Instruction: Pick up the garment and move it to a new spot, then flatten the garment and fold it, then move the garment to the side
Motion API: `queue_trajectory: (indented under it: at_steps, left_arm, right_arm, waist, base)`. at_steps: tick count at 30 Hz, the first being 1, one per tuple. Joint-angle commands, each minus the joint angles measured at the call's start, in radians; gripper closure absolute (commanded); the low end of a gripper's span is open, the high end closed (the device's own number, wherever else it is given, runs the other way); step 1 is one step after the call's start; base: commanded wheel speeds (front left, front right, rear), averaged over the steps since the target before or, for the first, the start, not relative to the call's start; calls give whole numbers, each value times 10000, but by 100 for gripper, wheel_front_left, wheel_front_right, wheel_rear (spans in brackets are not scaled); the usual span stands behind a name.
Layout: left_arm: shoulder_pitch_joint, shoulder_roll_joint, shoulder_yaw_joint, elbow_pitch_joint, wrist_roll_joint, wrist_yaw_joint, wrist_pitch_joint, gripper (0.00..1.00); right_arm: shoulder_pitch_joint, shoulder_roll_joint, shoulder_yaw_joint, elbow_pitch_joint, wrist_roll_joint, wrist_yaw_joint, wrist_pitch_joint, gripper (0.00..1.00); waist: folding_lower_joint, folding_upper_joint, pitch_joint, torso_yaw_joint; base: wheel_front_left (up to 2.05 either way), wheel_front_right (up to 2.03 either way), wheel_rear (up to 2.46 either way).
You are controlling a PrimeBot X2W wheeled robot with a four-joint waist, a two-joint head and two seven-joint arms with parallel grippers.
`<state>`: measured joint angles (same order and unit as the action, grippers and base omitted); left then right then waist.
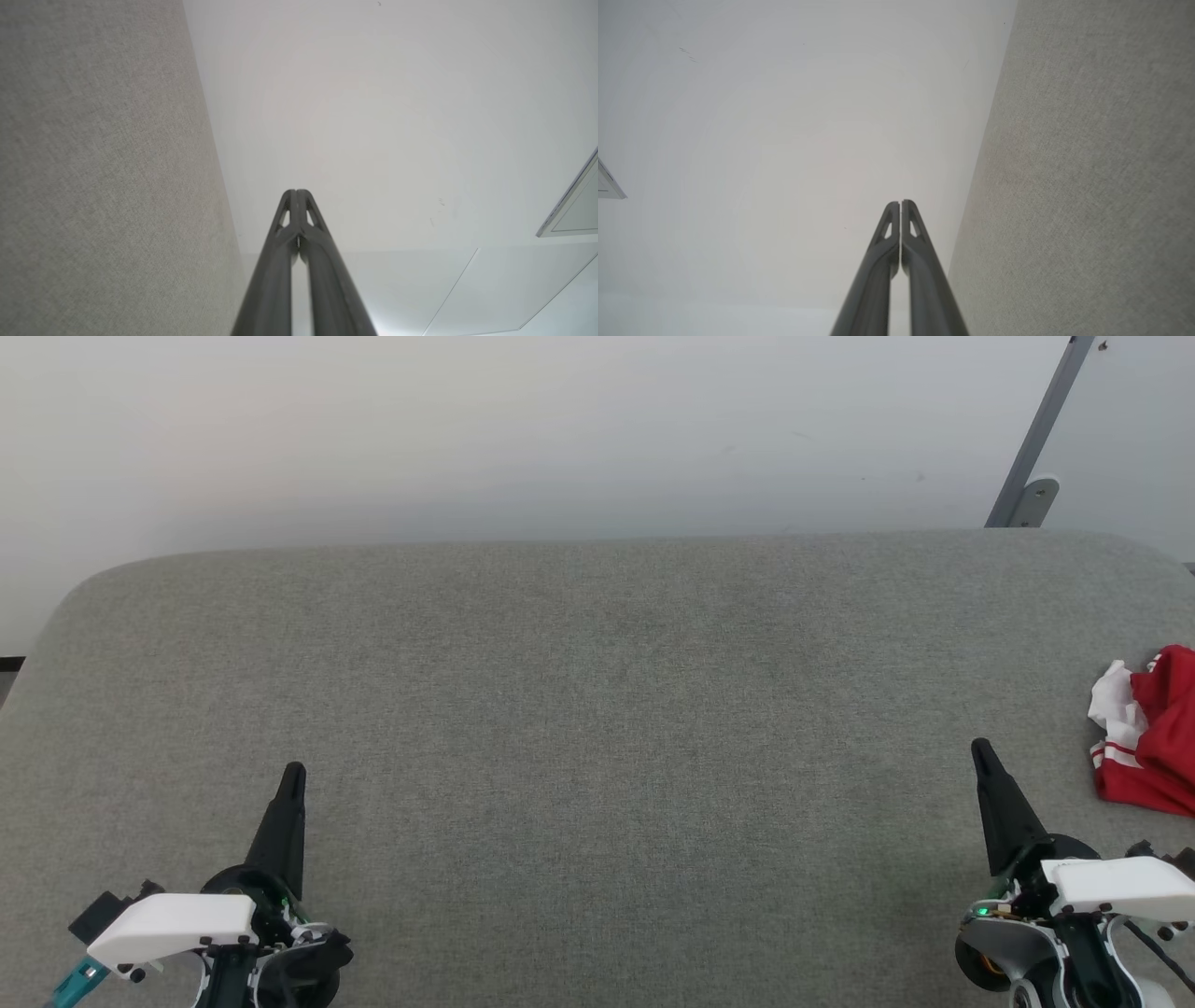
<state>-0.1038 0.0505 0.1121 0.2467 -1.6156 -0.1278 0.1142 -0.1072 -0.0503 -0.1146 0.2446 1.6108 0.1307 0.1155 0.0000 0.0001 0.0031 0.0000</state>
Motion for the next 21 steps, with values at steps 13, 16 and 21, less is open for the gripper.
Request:
queue_trajectory:
  at_steps: [13, 16, 21]
  left_arm:
    - [-129, -1, 30, -1, 46, -54, 27, 100]
    - [-129, -2, 31, -1, 47, -54, 28, 100]
    - [-129, -3, 32, -2, 48, -54, 30, 100]
  right_arm:
    - [-43, 12, 1, 7, 41, 0, 7, 100]
    - [-43, 12, 3, 9, 41, 0, 7, 100]
    - [-43, 12, 3, 9, 41, 0, 7, 100]
  waist:
    - [0, -1, 0, 0]
    - [0, -1, 0, 0]
    - [0, -1, 0, 0]
  base:
    - [0, 0, 0]
    - [0, 0, 0]
    - [0, 0, 0]
